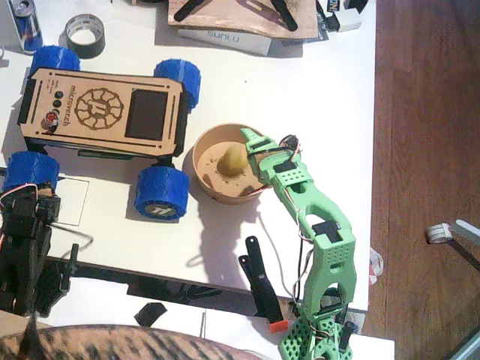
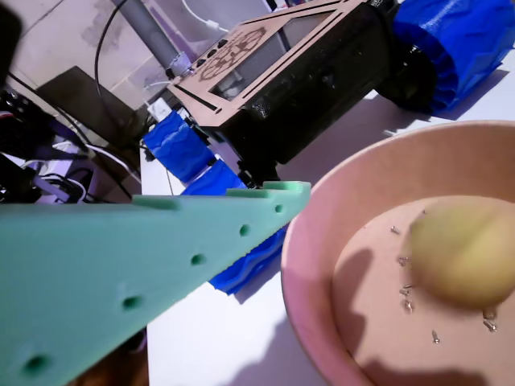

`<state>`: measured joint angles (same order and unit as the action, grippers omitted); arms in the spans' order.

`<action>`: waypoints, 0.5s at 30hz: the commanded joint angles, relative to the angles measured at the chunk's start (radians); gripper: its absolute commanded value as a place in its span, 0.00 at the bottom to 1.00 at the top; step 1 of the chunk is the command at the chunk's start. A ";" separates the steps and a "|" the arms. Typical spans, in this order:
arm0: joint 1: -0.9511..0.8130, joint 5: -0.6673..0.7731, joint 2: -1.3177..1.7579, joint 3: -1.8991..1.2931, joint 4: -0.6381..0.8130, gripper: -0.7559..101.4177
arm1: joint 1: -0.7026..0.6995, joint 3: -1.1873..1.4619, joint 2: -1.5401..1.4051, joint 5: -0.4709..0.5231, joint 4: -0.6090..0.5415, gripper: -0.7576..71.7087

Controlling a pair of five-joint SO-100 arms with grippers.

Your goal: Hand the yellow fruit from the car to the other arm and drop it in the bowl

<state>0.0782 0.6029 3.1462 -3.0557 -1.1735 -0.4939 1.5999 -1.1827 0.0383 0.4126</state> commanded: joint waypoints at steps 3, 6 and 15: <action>0.000 -0.008 0.009 -0.014 0.012 0.01 | 0.006 -0.002 -0.089 -0.012 0.009 0.34; -0.002 -0.008 0.018 -0.026 0.011 0.01 | 0.006 0.046 -0.138 -0.032 0.009 0.21; -0.002 -0.008 0.017 -0.029 -0.006 0.01 | -0.023 0.598 -0.701 -0.198 0.054 0.01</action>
<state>0.0782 0.5967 3.1631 -3.0894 -1.1720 -0.5001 2.0831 -1.6920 -0.1289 0.4541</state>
